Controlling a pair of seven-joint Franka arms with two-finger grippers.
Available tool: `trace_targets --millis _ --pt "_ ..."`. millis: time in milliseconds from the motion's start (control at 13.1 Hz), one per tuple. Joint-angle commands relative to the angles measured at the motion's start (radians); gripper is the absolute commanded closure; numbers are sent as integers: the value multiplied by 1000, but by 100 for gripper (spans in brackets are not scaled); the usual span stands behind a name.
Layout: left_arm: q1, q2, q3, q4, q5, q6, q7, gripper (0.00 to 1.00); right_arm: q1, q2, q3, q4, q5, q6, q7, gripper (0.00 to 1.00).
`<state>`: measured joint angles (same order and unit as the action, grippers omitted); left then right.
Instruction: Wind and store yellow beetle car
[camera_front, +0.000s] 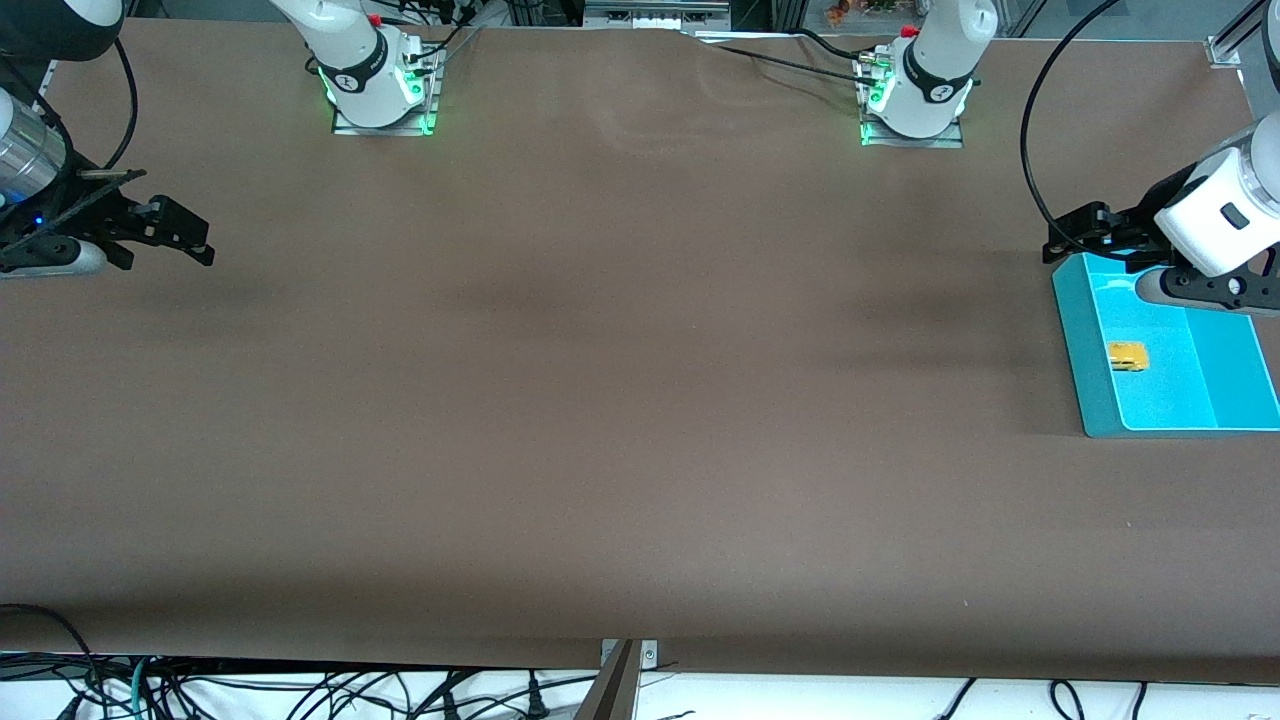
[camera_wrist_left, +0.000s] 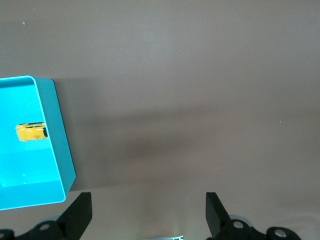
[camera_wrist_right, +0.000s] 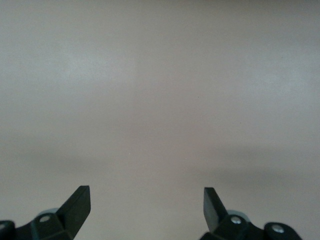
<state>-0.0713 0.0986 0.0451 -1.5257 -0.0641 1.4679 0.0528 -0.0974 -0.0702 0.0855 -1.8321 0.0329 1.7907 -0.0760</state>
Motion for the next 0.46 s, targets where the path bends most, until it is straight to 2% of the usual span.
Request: trace_targets --millis 0,381 --pt "2 6 1 19 -2 -20 -7 0 5 0 -6 11 4 -13 -16 0" --pt "2 6 1 19 -2 -20 -7 0 5 4 -4 36 7 -13 -62 0"
